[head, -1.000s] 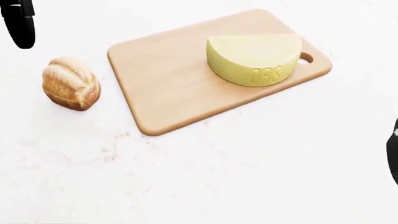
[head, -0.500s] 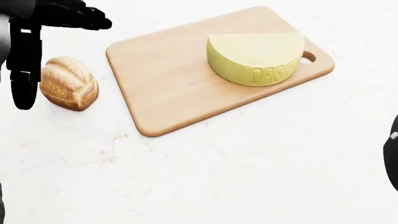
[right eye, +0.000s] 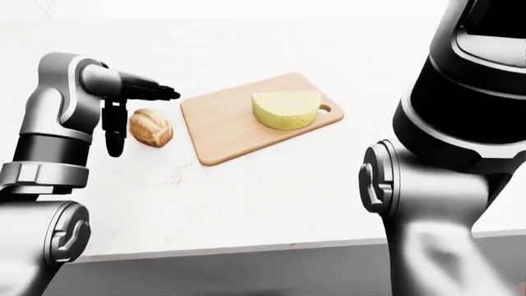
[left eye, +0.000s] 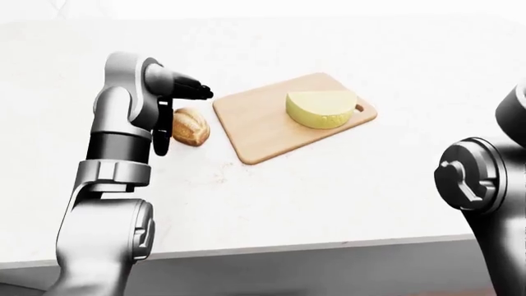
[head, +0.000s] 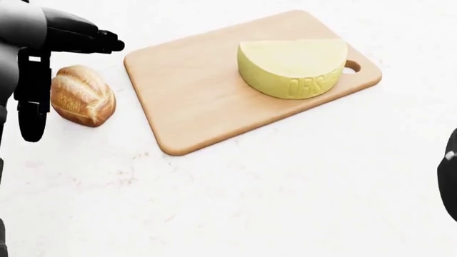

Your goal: Place the bread and cheese on the cutting board.

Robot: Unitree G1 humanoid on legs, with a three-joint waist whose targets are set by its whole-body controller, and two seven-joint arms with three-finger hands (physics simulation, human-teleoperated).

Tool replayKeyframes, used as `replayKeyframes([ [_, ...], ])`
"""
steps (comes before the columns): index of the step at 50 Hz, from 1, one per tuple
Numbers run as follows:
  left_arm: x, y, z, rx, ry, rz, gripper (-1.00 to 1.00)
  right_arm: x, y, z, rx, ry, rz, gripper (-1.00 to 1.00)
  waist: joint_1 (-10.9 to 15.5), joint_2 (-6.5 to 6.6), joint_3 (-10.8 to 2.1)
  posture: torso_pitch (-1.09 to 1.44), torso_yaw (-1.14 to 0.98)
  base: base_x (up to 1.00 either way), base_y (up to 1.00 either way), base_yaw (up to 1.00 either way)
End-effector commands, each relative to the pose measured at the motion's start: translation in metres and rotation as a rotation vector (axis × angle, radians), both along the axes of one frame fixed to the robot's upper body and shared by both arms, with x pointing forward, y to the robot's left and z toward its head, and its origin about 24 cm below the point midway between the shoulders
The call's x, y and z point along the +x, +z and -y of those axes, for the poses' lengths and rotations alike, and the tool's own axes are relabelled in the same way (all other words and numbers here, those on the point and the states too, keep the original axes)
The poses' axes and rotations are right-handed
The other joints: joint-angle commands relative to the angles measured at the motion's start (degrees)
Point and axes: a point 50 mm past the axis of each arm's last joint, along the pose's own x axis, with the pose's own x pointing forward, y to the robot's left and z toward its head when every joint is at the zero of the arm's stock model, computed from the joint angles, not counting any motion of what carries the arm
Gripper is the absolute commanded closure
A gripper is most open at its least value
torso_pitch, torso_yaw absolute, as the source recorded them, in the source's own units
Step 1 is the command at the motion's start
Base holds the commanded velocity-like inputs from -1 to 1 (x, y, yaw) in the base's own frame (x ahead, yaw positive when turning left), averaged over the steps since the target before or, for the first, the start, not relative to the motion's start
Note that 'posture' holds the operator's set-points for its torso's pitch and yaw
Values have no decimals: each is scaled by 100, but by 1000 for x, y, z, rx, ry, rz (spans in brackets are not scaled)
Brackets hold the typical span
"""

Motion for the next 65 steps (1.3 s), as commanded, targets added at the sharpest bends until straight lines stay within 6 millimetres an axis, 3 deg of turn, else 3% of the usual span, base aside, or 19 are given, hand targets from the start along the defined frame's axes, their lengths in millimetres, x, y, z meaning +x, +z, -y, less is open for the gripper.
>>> replayKeyframes([
  [1,-4,24,3,-10,-14,92,-100,-11,9,1,-1,-4,58,-100,-3,11,-188,0,0,0,0,0],
  [8,-2,27,8,-39,-26,107,-91,-10,8,0,-2,-4,55,-100,-7,3,-204,0,0,0,0,0],
  [15,-1,22,10,-33,-33,110,-57,-9,8,1,-2,-6,54,-100,-16,0,-213,0,0,0,0,0],
  [29,-3,22,5,-25,-30,94,-31,-7,5,1,-3,-5,47,-100,-29,6,-220,0,0,0,0,0],
  [36,-5,21,5,-24,-31,89,-13,-9,8,1,-4,-6,50,-100,-26,22,-212,0,0,0,0,0],
  [37,-5,20,5,-23,-31,88,0,-9,8,1,-4,-6,50,-100,-25,24,-213,0,0,0,0,0],
  [45,-5,15,4,-21,-32,81,3,-10,9,0,-8,-6,51,-100,-23,19,-205,0,0,0,0,0],
  [47,-4,17,5,-25,-32,83,23,-10,9,0,-9,-7,51,-100,-23,19,-207,0,0,0,0,0],
  [48,-3,18,5,-27,-33,85,53,-10,8,0,-8,-7,51,-100,-20,17,-209,0,0,0,0,0],
  [49,-4,19,5,-28,-33,86,100,-9,7,0,-8,-7,48,-100,-18,17,-210,0,0,0,0,0],
  [53,-4,24,6,-46,-34,88,100,-8,6,0,-10,-8,47,-100,-17,11,-210,0,0,0,0,0],
  [65,-6,82,24,-161,-98,271,100,-6,3,0,-11,-9,38,-100,-3,-33,-193,0,0,0,0,0],
])
